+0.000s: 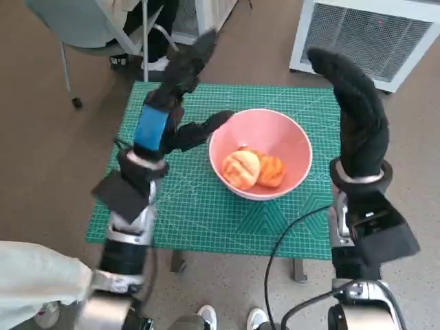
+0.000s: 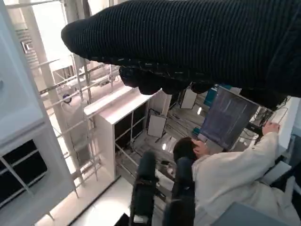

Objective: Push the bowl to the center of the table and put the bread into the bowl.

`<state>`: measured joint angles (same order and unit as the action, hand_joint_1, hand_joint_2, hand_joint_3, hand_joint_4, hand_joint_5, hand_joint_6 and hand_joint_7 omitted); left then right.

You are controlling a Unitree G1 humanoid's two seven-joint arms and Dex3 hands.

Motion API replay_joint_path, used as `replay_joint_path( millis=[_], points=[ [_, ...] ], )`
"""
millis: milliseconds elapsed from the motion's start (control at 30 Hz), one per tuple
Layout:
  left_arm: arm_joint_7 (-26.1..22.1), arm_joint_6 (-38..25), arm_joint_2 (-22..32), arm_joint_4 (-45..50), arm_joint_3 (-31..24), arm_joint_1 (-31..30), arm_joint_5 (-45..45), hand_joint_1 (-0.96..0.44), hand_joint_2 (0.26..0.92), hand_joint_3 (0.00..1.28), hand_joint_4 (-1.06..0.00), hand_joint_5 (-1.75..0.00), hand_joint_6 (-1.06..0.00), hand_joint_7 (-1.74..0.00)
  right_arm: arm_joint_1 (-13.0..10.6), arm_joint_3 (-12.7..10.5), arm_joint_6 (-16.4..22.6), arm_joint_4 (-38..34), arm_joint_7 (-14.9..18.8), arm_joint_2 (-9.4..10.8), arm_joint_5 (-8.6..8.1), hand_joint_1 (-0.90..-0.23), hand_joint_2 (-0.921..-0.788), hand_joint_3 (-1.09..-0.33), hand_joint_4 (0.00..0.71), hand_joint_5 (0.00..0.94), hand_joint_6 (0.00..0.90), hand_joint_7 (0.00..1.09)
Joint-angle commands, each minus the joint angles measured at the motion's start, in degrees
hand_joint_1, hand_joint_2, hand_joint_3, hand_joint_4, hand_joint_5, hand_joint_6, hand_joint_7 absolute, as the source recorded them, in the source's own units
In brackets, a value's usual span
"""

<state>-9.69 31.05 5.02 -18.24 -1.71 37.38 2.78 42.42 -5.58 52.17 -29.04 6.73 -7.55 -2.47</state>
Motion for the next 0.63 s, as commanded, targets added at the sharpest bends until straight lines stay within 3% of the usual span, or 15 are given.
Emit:
replay_joint_path(
  millis=[33, 633],
  points=[
    [0.01, 2.61, 0.57, 1.49, -0.87, -0.94, 0.66, -0.37, 0.921, 0.36, -0.31, -0.01, -0.25, -0.28, -0.18, 0.21, -1.65, 0.93, -1.04, 0.77, 0.46, -0.556, -0.921, -0.822, 0.241, 0.203, -0.001, 0.73],
    [-2.43, 3.46, 0.52, 4.87, -1.25, -3.26, 4.43, -0.39, 0.921, 0.37, -0.31, -0.01, -0.24, -0.28, 1.03, 1.22, -5.03, 3.24, 0.84, 0.77, -2.04, -0.571, -0.921, -0.803, 0.281, 0.154, 0.003, 0.78]
  ],
)
